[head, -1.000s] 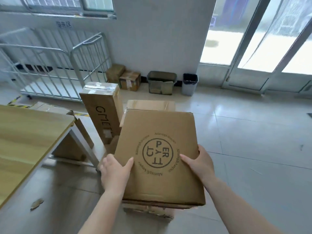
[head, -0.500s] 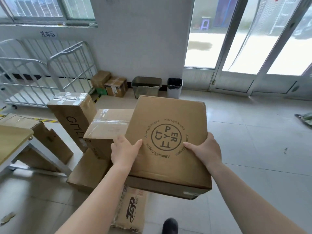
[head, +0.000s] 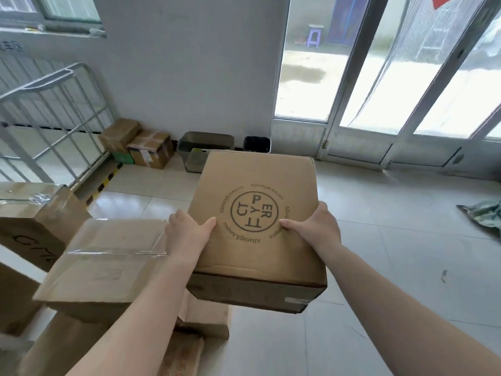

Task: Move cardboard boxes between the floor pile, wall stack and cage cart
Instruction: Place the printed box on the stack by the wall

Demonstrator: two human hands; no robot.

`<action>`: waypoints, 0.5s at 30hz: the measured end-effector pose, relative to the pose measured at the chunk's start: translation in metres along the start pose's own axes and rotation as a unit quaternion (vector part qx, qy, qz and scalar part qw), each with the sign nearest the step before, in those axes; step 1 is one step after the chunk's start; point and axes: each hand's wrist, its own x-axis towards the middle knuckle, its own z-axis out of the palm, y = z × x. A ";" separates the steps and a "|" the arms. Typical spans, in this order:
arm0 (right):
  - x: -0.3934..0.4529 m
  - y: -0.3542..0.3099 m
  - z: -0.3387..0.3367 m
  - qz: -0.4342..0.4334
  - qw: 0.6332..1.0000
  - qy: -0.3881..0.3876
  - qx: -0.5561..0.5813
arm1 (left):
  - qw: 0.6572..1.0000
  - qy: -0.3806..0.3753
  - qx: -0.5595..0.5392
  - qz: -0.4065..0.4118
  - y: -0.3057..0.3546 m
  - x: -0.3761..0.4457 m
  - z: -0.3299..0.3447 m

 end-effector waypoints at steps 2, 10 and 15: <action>0.045 -0.010 -0.001 -0.002 1.000 -0.005 0.008 | 1.000 0.001 0.003 -0.004 0.025 0.034 0.011; 0.251 -0.058 0.025 -0.050 0.996 -0.073 0.015 | 0.997 0.037 0.004 -0.065 0.107 0.181 0.058; 0.374 -0.112 0.056 -0.092 0.986 -0.142 0.009 | 0.987 0.065 -0.017 -0.145 0.147 0.272 0.067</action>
